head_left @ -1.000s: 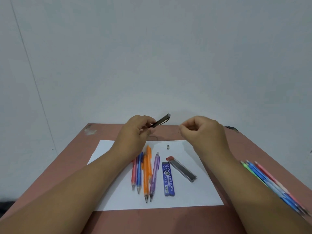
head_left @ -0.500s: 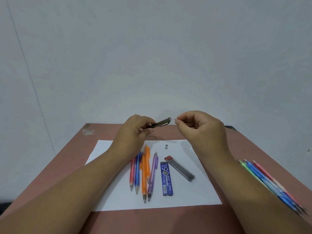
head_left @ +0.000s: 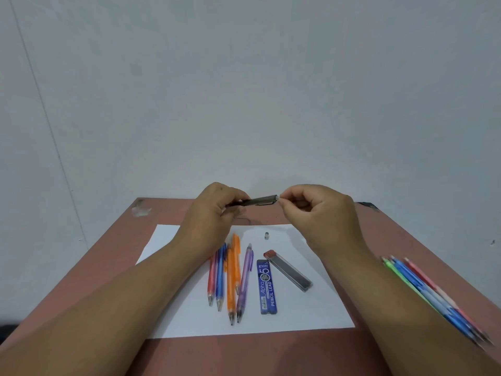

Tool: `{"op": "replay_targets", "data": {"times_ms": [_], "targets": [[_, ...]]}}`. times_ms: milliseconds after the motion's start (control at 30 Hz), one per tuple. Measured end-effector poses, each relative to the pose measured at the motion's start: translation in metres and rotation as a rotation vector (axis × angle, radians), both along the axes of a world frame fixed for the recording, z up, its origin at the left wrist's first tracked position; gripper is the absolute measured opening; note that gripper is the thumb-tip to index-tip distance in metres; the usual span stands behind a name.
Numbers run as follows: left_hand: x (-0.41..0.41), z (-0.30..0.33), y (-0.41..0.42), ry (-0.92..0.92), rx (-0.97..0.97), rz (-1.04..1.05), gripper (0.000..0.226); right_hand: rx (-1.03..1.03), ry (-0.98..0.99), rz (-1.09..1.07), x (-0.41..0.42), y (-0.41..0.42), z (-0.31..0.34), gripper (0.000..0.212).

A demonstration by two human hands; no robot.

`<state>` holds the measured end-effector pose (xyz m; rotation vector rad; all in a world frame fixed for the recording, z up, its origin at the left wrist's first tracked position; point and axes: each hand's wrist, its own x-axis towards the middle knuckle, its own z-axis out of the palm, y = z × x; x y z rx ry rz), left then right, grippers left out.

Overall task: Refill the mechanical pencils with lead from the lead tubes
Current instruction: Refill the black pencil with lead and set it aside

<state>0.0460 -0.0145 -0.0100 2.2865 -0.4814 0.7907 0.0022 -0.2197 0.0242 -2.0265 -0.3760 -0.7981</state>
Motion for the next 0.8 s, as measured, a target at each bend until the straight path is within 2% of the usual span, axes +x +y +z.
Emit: {"op": "replay_targets", "data": {"times_ms": [167, 267, 433, 500, 633, 800], "targets": [[-0.002, 0.002, -0.001, -0.018, -0.024, 0.049, 0.026, -0.139, -0.002, -0.025, 0.004, -0.002, -0.002, 0.013], [-0.003, 0.003, -0.001, -0.021, -0.045, 0.054, 0.026, -0.156, 0.015, -0.023, 0.003, -0.002, -0.003, 0.013], [-0.001, 0.001, 0.0, 0.023, -0.06, 0.046, 0.025, 0.101, 0.16, 0.043, 0.006, 0.0, -0.005, 0.012], [0.0, 0.001, 0.0, 0.04, -0.085, 0.058, 0.023, 0.109, 0.237, 0.049, 0.012, -0.003, -0.012, 0.02], [0.001, 0.001, 0.001, 0.066, -0.134, 0.067, 0.022, -0.114, 0.365, 0.001, 0.022, -0.006, -0.024, 0.023], [0.004, -0.001, 0.001, 0.085, -0.123, 0.088, 0.022, -0.352, 0.389, 0.038, 0.024, 0.0, -0.029, 0.027]]}}
